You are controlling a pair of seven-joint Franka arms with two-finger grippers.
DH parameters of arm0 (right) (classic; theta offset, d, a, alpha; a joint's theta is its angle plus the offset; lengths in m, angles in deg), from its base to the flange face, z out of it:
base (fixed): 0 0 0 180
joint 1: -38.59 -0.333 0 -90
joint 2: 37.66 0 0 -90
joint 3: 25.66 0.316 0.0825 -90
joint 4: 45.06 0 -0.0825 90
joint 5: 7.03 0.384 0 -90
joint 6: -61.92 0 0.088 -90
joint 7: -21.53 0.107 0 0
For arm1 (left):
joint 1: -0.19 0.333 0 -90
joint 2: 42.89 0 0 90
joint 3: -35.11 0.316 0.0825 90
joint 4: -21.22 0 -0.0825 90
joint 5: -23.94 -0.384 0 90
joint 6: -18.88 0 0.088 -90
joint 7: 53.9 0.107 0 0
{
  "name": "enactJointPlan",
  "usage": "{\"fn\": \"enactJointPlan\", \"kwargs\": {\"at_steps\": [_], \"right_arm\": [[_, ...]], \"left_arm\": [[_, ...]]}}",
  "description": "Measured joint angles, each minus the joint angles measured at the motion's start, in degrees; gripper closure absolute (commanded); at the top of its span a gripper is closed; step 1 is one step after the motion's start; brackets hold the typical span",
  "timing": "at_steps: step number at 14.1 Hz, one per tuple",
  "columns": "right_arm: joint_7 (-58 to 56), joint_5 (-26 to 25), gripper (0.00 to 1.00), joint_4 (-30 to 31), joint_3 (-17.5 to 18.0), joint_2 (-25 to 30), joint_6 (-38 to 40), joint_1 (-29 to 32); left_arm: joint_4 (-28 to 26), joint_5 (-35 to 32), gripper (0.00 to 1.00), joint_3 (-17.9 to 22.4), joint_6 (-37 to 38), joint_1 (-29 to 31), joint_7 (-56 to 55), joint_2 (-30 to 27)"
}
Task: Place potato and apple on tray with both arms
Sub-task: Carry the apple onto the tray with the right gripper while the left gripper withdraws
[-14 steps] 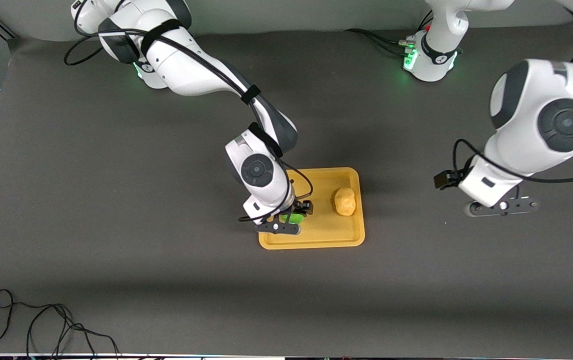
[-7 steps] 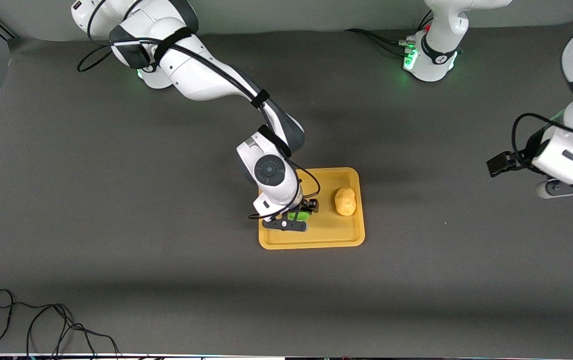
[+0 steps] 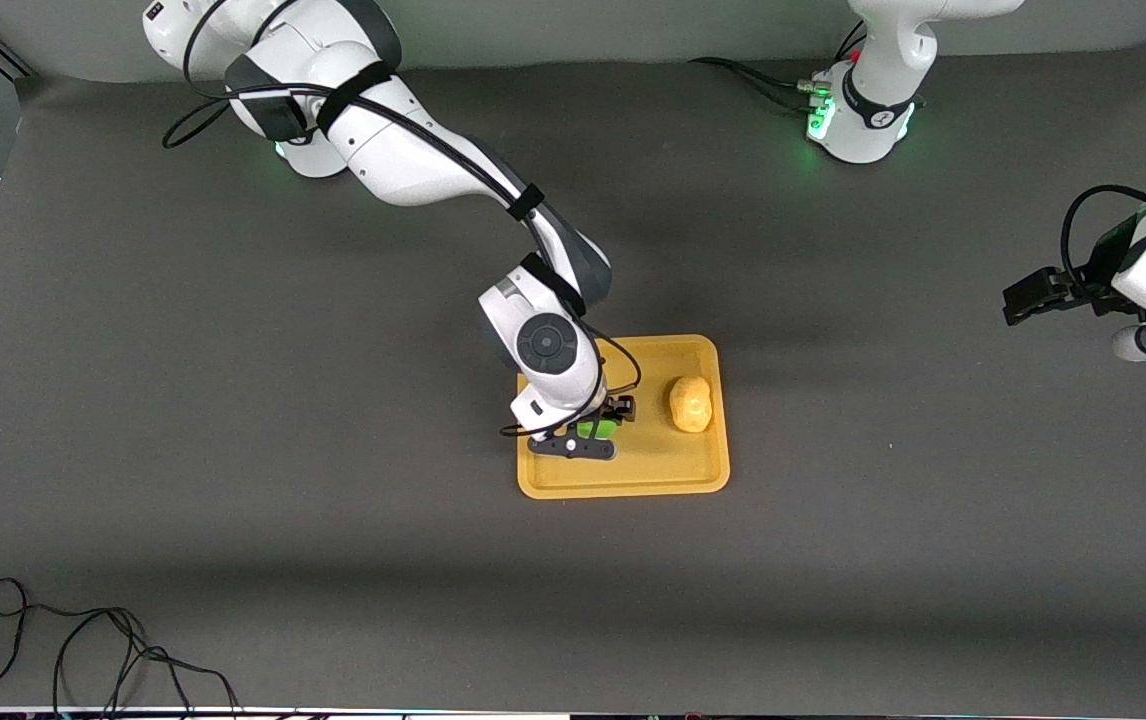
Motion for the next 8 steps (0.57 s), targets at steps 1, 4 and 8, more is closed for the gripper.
{"fn": "enactJointPlan", "kwargs": {"at_steps": [1,4,8], "right_arm": [[0.01,0.00,0.42,0.00,0.00,0.00,0.00,0.00],[0.08,0.00,0.42,0.00,0.00,0.00,0.00,0.00],[0.22,0.00,0.36,-0.08,0.04,0.00,-0.02,-0.29]], "left_arm": [[-0.01,0.00,0.00,0.14,0.04,0.00,0.39,-0.04],[0.00,-0.01,0.00,0.82,0.62,0.01,1.09,-0.81],[-0.02,-0.01,0.00,0.87,0.95,0.01,1.10,-1.80]]}}
